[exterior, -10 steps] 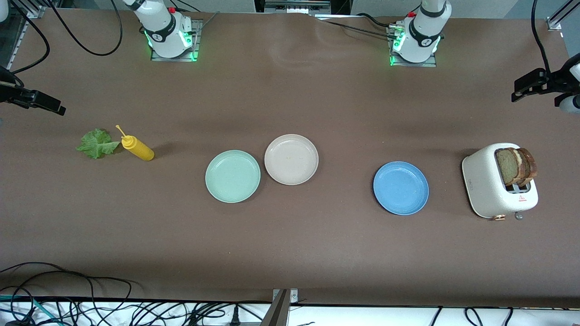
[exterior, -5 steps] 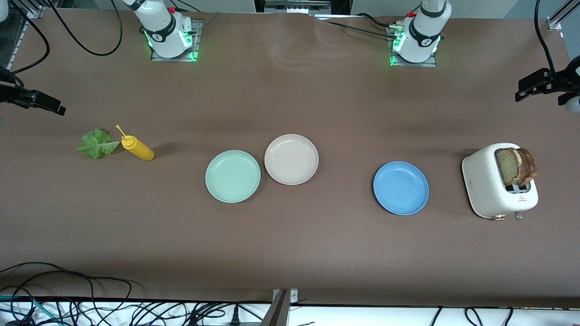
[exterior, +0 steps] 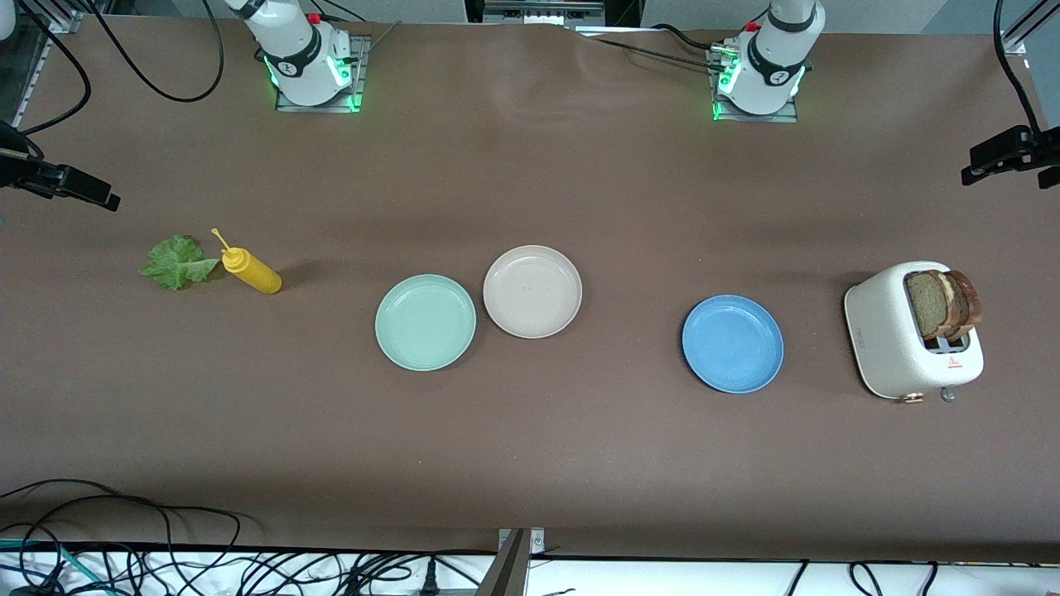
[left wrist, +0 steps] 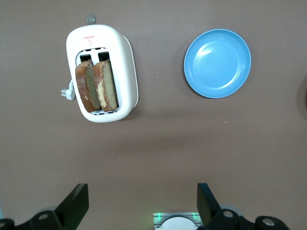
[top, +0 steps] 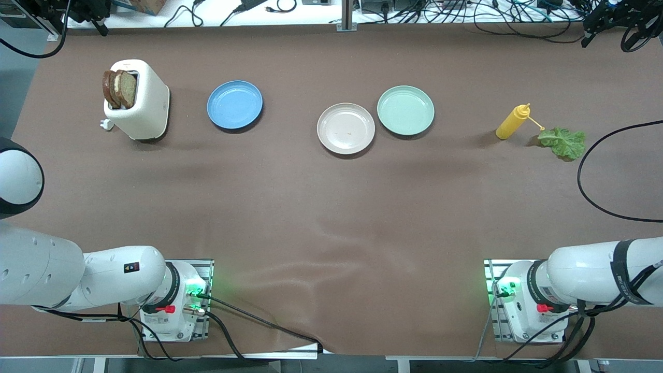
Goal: Make sandwich on beige plate with both arms
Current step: 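Move the left gripper over the toaster toward the bread slices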
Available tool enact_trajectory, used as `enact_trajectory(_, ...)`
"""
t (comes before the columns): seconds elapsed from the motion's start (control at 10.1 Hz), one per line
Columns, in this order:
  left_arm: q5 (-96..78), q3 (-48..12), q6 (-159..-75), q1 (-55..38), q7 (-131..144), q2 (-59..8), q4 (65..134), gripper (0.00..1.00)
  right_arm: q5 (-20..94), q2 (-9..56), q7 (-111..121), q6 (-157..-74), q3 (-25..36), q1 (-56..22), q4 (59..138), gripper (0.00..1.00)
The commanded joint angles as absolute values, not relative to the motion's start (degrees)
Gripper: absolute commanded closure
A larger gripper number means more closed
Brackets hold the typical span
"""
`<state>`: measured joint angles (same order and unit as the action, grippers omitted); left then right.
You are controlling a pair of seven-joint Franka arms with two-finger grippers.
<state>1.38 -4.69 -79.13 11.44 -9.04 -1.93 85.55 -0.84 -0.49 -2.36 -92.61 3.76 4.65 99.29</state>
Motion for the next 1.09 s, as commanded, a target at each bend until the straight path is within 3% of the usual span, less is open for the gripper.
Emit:
enact_trajectory(0.0,-0.09,-5.53,-78.05,11.52,-8.53,-2.29,84.11,0.00,-0.62,0.18,-2.64,-91.32,3.69,4.75,97.65,0.00)
enact_trajectory(0.99,0.79,-7.38,-78.05,11.34,-7.21,-2.37,84.02,0.00,-0.53,0.18,-2.64,-91.23,3.69,4.75,97.73,0.00)
